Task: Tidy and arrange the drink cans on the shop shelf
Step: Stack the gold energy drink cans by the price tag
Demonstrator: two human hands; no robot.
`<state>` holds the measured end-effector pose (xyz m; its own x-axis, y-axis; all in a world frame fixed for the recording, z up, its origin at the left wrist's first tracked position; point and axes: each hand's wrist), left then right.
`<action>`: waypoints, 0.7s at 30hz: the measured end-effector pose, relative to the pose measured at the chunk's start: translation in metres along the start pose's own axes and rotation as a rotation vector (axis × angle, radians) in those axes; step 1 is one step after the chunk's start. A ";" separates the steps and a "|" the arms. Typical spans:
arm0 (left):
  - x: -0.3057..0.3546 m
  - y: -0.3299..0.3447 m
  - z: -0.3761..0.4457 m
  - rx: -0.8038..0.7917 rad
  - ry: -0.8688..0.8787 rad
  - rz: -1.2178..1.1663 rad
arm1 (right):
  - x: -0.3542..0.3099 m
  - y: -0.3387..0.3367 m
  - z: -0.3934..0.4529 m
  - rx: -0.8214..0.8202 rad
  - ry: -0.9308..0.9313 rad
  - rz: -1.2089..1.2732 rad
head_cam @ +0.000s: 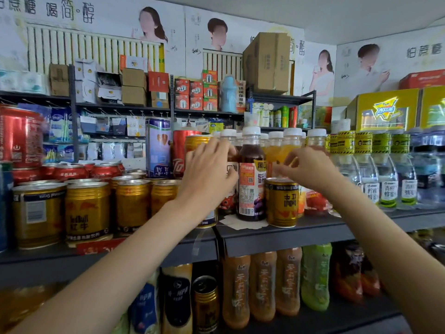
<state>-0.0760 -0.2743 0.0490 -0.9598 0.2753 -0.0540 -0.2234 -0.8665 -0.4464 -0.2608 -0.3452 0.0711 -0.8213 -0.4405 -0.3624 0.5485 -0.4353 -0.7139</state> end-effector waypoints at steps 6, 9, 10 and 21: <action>0.008 0.012 -0.012 -0.056 0.019 -0.021 | 0.015 0.034 -0.026 -0.002 0.056 -0.013; 0.004 0.006 -0.020 -0.065 -0.019 -0.144 | 0.014 0.034 -0.035 0.088 0.082 0.127; 0.005 0.004 -0.023 -0.077 -0.026 -0.210 | 0.013 0.033 -0.038 0.125 0.075 0.181; 0.000 -0.036 -0.003 -0.184 -0.372 -0.999 | -0.032 0.007 -0.044 -0.435 0.139 1.347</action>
<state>-0.0677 -0.2412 0.0623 -0.3564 0.6521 0.6691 -0.9342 -0.2363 -0.2673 -0.2375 -0.3002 0.0512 0.2592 -0.2267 -0.9388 0.8405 0.5318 0.1037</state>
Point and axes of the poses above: each hand's wrist, its own z-axis towards the middle knuckle, its own y-axis out of the palm, x = y × z, and after that the axes turned 5 degrees about y, right-handed
